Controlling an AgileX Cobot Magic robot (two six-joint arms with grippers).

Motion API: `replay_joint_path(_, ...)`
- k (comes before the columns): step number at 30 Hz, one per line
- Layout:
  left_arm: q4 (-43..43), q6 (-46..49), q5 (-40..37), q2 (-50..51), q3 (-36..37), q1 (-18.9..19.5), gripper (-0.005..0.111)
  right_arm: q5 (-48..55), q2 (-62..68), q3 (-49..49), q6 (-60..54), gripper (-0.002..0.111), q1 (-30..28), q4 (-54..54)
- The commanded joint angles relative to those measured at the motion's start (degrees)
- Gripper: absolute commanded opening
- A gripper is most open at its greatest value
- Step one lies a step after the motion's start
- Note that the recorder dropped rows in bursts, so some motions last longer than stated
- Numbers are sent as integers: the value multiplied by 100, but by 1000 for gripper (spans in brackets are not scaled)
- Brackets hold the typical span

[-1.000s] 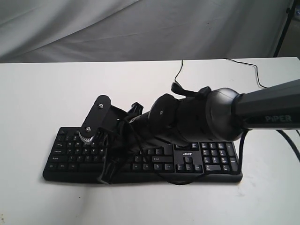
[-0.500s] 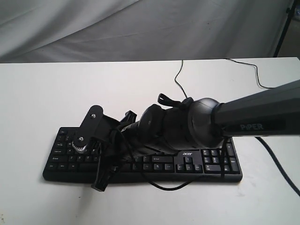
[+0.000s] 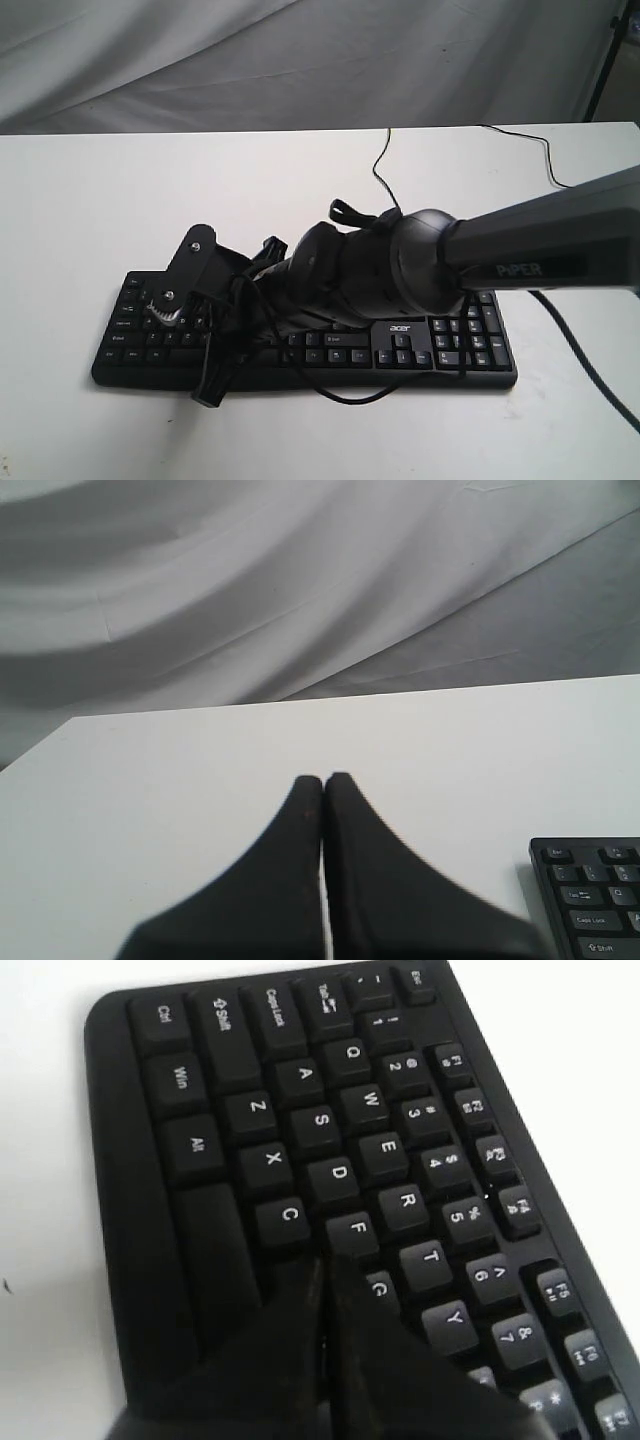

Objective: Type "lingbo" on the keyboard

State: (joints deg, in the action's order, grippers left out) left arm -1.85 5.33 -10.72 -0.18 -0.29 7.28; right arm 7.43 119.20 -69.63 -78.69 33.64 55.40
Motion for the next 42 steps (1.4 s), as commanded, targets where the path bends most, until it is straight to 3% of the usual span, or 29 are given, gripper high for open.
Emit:
replay_joint_path(1,3,-16,36,18,29,-22,1,56,67,-15,-48,0,-9,62)
replay_joint_path(42,3,-16,36,18,29,-22,1,118,-49,-15,-73,0,-118,37)
